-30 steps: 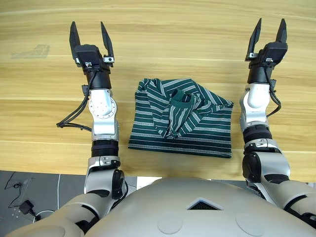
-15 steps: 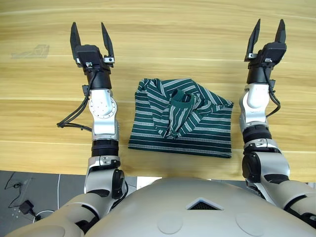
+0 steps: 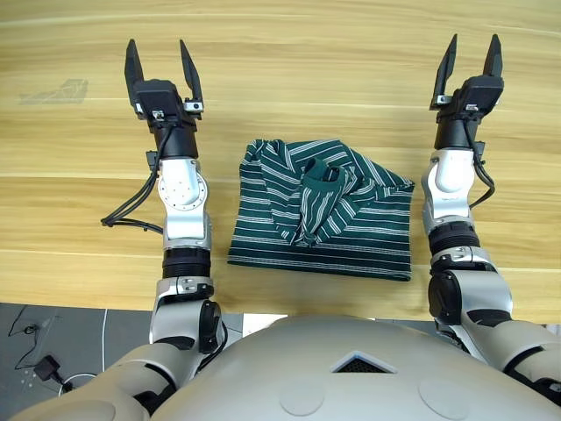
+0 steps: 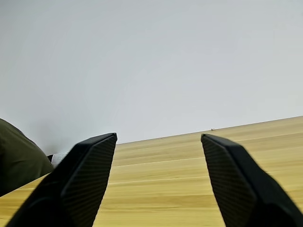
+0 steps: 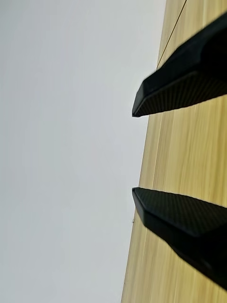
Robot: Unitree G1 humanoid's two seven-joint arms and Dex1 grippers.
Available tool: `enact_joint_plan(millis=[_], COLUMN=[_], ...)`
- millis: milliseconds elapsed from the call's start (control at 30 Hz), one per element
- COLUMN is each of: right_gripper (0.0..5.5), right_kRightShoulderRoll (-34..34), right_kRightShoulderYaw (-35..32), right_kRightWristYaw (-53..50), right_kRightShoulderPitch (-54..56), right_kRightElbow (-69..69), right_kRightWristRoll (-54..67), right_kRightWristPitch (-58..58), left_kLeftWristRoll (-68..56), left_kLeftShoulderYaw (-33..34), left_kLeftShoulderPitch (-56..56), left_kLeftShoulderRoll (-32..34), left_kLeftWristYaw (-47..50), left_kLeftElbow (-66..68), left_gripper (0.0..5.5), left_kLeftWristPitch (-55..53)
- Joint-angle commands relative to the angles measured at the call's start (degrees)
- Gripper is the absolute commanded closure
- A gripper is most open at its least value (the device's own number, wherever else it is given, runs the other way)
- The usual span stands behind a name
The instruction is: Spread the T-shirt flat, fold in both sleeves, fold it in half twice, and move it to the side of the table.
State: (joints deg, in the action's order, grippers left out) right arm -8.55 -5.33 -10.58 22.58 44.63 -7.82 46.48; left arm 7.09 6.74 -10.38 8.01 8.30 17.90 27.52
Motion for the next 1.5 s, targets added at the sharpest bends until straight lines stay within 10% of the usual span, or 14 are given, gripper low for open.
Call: enact_joint_plan(millis=[33, 300, 533, 700, 967, 1500], right_gripper=[2.74, 2.74, 2.74, 2.74, 2.74, 1.61], right_kRightShoulderRoll=[-0.3, -0.8, -9.2, -18.6, -14.3, -11.0], right_kRightShoulderYaw=[0.2, 2.0, 24.0, 27.8, 35.9, 36.9], right_kRightWristYaw=[-0.3, 12.1, 32.2, 42.1, 37.5, 30.3], right_kRightShoulderPitch=[0.4, -2.5, -31.2, -39.3, -40.2, -40.9], right_kRightElbow=[0.1, -4.4, -49.6, -60.5, -60.8, -55.6], right_kRightWristRoll=[-0.4, 6.9, 7.8, 11.5, -11.0, -13.6], right_kRightWristPitch=[0.5, 1.6, -10.4, -19.8, -24.0, -21.8], left_kLeftWristRoll=[0.2, 2.1, 2.1, 2.1, 1.8, 1.8], left_kLeftShoulderYaw=[-0.3, -1.7, -1.9, -1.8, -1.4, -1.0], left_kLeftShoulderPitch=[-1.4, -1.6, -2.2, -3.2, -3.9, -2.6], left_kLeftShoulderRoll=[0.1, -1.8, -3.5, -3.6, -3.4, -3.2], left_kLeftWristYaw=[0.2, 2.2, 3.6, 3.8, 4.1, 4.4], left_kLeftElbow=[0.7, 0.4, -0.6, 0.5, 1.8, 1.2], left_gripper=[2.17, 2.17, 2.17, 2.17, 2.17, 2.17], left_kLeftWristPitch=[0.3, -0.3, -2.4, -2.9, -3.1, -2.6])
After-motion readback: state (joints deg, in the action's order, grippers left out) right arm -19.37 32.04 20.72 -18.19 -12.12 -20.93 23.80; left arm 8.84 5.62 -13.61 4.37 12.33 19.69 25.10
